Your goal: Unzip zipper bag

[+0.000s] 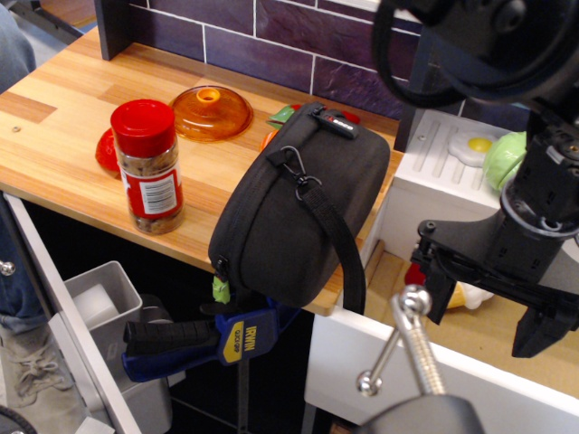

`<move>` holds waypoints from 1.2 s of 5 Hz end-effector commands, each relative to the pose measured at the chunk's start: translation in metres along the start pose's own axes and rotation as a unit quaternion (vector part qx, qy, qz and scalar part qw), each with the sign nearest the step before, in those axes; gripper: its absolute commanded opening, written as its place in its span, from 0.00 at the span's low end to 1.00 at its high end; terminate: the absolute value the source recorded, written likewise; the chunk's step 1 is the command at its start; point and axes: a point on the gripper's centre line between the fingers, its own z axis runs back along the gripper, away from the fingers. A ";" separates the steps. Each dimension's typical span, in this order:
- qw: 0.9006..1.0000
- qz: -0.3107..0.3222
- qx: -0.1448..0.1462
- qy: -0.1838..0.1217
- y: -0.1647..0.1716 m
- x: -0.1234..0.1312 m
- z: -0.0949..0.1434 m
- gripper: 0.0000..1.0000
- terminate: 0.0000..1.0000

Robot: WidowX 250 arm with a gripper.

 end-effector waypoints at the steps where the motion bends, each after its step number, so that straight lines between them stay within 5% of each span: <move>1: 1.000 0.000 0.000 0.000 0.000 0.000 0.000 1.00 0.00; 3: 0.997 0.003 -0.073 -0.011 0.043 -0.026 0.059 1.00 0.00; 6: 1.000 -0.010 -0.016 0.001 0.138 -0.033 0.043 1.00 0.00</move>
